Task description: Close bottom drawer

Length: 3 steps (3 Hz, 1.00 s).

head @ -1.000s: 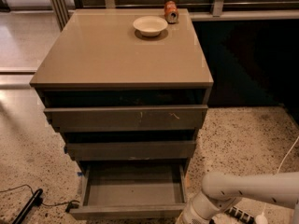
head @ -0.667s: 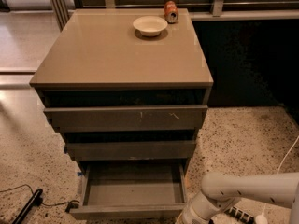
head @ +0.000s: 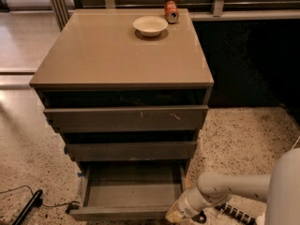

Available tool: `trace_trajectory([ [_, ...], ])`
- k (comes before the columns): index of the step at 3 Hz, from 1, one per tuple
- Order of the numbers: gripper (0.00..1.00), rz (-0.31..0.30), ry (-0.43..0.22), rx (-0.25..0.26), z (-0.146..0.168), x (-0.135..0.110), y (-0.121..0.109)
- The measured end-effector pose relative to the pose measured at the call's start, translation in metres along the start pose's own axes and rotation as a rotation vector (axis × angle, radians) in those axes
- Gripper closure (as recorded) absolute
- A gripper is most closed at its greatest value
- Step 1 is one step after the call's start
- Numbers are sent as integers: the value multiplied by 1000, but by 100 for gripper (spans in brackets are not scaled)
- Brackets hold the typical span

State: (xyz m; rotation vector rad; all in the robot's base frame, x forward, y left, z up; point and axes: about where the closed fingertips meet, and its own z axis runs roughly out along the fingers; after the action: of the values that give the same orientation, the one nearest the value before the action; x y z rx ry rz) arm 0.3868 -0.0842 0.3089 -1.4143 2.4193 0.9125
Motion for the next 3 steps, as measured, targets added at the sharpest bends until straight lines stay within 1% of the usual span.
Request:
trace_trajectory([
  [1,100,5,-3,-7,1,2,0],
  [2,100,33,-4,-36,9,11,-3],
  [3,100,85,7,-87,35,28,-8],
])
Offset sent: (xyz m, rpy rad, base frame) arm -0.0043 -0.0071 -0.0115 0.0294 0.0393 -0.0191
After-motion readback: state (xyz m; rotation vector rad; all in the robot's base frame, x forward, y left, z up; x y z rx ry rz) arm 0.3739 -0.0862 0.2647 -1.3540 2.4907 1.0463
